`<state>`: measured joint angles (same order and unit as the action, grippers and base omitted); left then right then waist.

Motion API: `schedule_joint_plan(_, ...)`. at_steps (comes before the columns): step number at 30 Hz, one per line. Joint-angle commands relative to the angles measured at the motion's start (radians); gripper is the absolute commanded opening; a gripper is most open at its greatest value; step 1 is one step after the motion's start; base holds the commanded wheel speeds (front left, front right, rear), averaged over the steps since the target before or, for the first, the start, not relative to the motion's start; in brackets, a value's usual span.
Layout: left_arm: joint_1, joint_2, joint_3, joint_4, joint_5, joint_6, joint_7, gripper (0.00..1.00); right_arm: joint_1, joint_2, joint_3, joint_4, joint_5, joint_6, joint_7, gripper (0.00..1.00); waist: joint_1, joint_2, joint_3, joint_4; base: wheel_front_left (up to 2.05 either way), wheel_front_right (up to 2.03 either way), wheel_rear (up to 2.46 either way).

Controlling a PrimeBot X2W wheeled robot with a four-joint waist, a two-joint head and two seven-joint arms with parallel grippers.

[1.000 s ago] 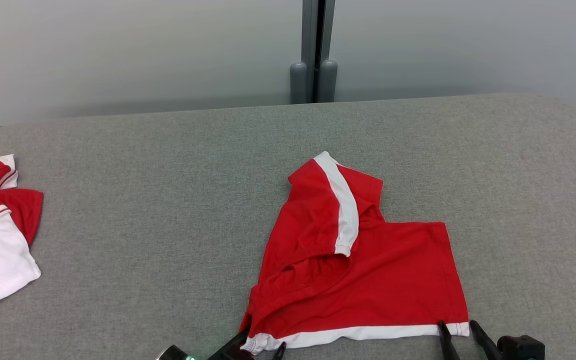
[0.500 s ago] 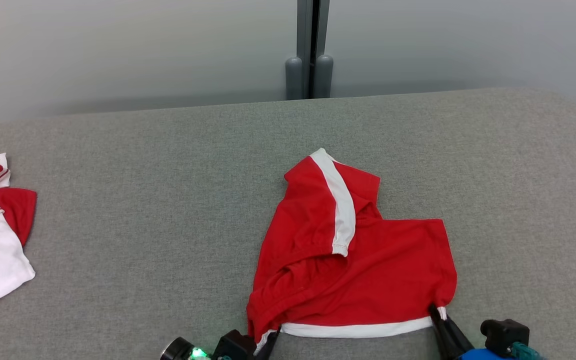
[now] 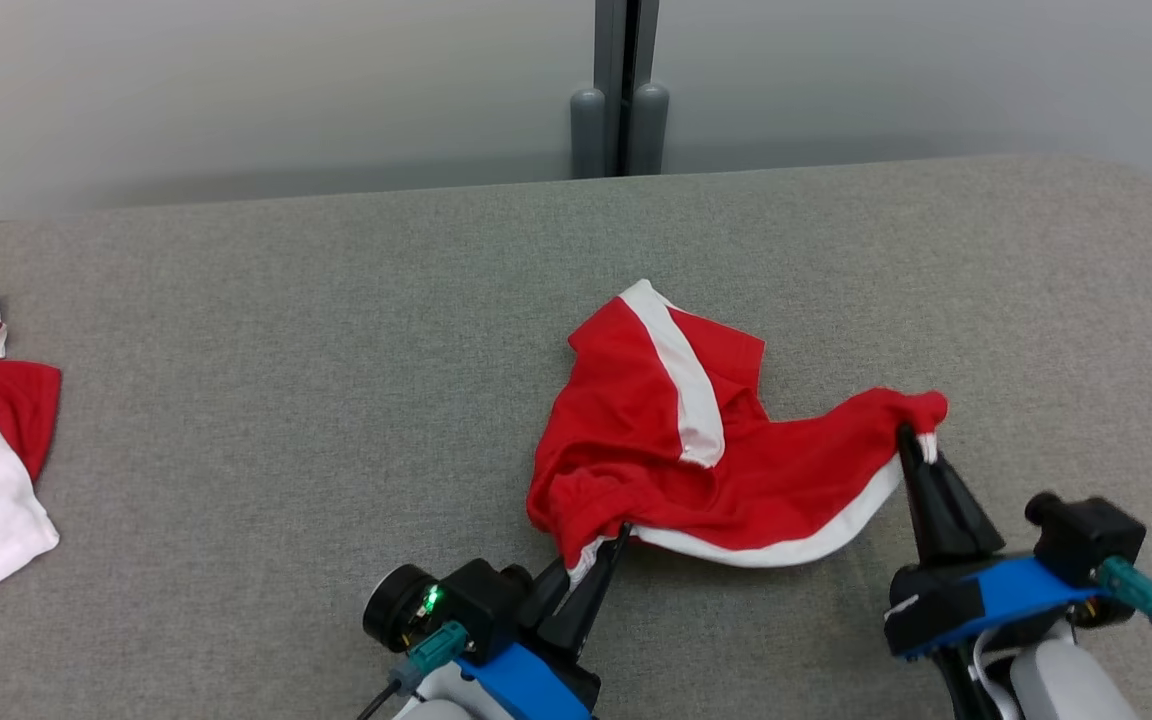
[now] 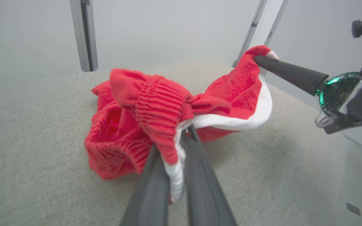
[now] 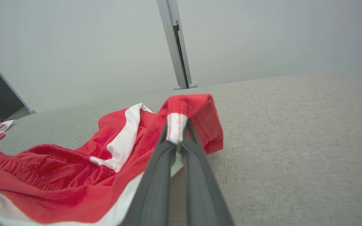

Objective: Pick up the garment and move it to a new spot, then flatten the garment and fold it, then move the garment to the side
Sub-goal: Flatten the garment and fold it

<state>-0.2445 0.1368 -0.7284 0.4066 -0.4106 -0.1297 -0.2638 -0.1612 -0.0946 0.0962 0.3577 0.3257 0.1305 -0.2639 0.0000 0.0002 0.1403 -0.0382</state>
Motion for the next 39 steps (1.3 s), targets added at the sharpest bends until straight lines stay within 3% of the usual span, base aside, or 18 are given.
schedule_joint_plan(1, -0.048, 0.011, -0.023, -0.037, -0.045, -0.001, 0.01, 0.0, -0.067, -0.026, 0.003, -0.013, 0.01, 0.0, -0.001, 0.0, 0.0, -0.0002, 0.01, -0.004, 0.0, 0.0, 0.0)
schedule_joint_plan(8, -0.176, 0.027, -0.069, -0.142, -0.2, -0.001, 0.066, 0.0, -0.278, -0.096, 0.023, 0.01, 0.027, 0.0, -0.001, 0.0, 0.0, -0.0002, 0.05, 0.0, 0.0, 0.0, 0.0)
schedule_joint_plan(15, -0.425, 0.04, -0.046, -0.16, -0.344, -0.001, 0.132, 0.0, -0.6, -0.156, 0.069, 0.13, 0.094, 0.0, 0.013, 0.0, 0.0, -0.0002, 0.135, 0.01, 0.0, 0.0, 0.0)
schedule_joint_plan(24, -0.876, 0.015, -0.017, -0.002, -0.499, -0.001, 0.2, 0.0, -1.091, -0.167, 0.07, 0.362, 0.191, 0.0, 0.079, 0.0, 0.0, -0.0002, 0.279, 0.012, 0.0, 0.0, 0.0)
schedule_joint_plan(30, -1.139, -0.012, -0.009, 0.134, -0.571, -0.001, 0.154, 0.0, -1.345, -0.175, 0.057, 0.5, 0.197, 0.0, 0.058, 0.0, 0.0, -0.0002, 0.335, 0.006, 0.0, 0.0, 0.0)
schedule_joint_plan(34, -1.247, -0.021, -0.024, 0.195, -0.612, -0.001, 0.116, 0.0, -1.444, -0.173, 0.073, 0.561, 0.208, 0.0, 0.035, 0.0, 0.0, -0.0002, 0.359, 0.0, 0.0, 0.0, 0.0)
schedule_joint_plan(39, -1.246, -0.009, -0.1, 0.23, -0.65, -0.001, 0.075, 0.0, -1.421, -0.151, 0.135, 0.582, 0.254, 0.0, 0.014, 0.0, 0.0, -0.0002, 0.379, -0.009, 0.0, 0.0, 0.0)
